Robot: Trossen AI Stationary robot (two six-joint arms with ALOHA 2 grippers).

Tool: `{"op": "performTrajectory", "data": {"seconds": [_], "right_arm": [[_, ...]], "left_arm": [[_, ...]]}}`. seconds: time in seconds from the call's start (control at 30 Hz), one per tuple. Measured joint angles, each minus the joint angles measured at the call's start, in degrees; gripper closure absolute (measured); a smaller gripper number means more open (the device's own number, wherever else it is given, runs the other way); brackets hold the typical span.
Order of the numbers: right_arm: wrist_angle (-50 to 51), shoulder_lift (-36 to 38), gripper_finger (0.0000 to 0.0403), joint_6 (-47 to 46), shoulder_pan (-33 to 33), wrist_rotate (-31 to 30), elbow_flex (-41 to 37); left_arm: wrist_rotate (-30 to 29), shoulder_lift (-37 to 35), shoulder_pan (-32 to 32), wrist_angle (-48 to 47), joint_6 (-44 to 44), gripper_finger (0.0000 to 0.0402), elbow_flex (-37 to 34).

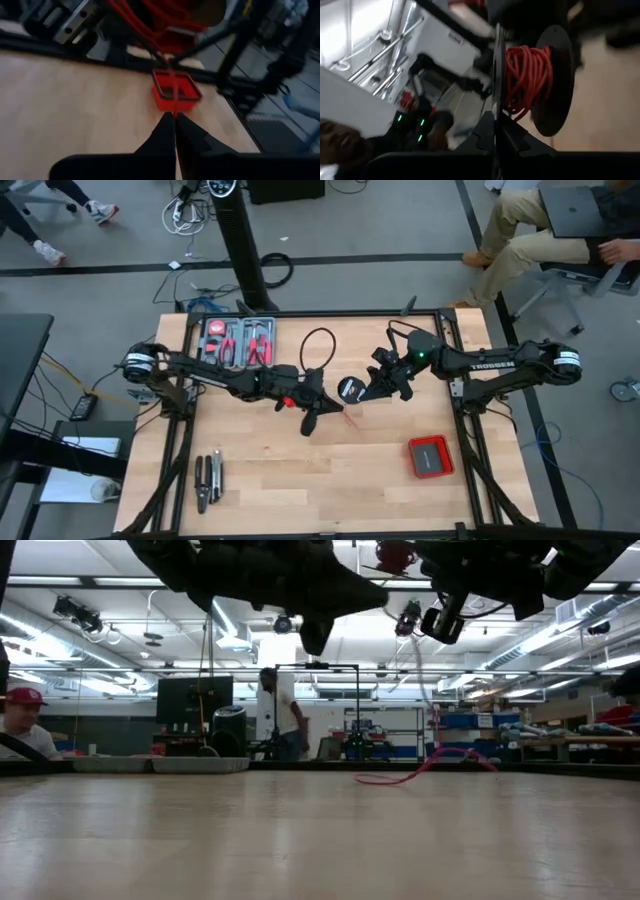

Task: Coil cords
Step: Coil the red wire onto the spool

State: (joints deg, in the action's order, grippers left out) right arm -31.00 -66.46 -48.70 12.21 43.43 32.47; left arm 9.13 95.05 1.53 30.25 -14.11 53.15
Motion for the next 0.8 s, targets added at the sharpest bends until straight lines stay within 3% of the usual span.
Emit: {"op": "performTrajectory", "data": {"seconds": [0.13, 0.4, 0.7, 0.8], "right_arm": [[3.2, 0.0, 0.0402, -0.8, 0.1, 3.1, 0.0], [7.6, 0.0, 0.0402, 0.1, 0.7, 5.3, 0.1], [7.8, 0.0, 0.0403, -0.3, 0.4, 8.1, 0.1], [7.8, 0.0, 0.0403, -0.4, 0.4, 8.4, 0.1]], "left_arm": [[1.3, -3.1, -1.5, -5.0, 1.6, 0.0399, 0.0], [4.3, -6.0, -3.7, -5.6, 5.1, 0.04, 0.0], [4.8, -6.2, -4.6, -5.2, 23.7, 0.04, 0.8], [2.4, -6.2, -4.6, -5.0, 32.0, 0.04, 1.8]]}}
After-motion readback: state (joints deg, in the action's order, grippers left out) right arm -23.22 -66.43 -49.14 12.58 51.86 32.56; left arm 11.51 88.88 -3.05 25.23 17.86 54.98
